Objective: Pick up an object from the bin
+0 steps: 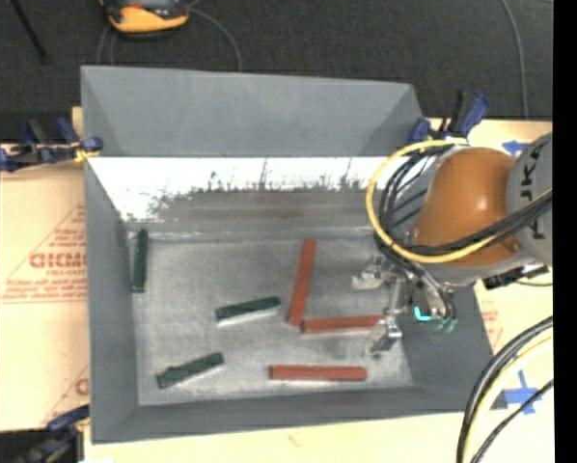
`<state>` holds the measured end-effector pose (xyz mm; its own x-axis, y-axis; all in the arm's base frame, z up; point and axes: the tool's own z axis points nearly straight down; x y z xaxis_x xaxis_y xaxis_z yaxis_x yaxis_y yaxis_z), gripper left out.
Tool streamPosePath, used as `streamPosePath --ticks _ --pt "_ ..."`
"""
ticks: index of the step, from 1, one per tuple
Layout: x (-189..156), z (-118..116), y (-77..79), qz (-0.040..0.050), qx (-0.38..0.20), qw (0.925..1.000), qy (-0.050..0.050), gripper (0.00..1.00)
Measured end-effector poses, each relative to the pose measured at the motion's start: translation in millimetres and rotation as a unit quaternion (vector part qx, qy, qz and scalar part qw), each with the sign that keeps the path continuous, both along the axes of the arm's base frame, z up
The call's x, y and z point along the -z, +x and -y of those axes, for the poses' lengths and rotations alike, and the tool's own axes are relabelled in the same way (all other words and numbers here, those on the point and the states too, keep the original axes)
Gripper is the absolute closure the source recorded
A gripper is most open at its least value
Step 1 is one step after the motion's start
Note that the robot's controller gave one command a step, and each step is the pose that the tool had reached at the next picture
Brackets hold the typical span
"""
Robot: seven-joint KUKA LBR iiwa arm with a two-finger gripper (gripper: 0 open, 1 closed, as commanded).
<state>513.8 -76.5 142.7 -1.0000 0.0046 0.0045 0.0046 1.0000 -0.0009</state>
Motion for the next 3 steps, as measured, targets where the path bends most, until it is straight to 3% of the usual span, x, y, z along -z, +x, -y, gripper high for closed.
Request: streamPosePath --ticks 1,2,3 --pt "-3.8 0.0 1.9 0.0037 -0.001 1.0 -0.001 0.0" --pt "63.3 9.2 29.5 -0.0041 -0.016 0.9999 0.001 1.0" --pt "63.3 9.4 29.9 -0.0034 -0.016 0.9999 0.0 1.0"
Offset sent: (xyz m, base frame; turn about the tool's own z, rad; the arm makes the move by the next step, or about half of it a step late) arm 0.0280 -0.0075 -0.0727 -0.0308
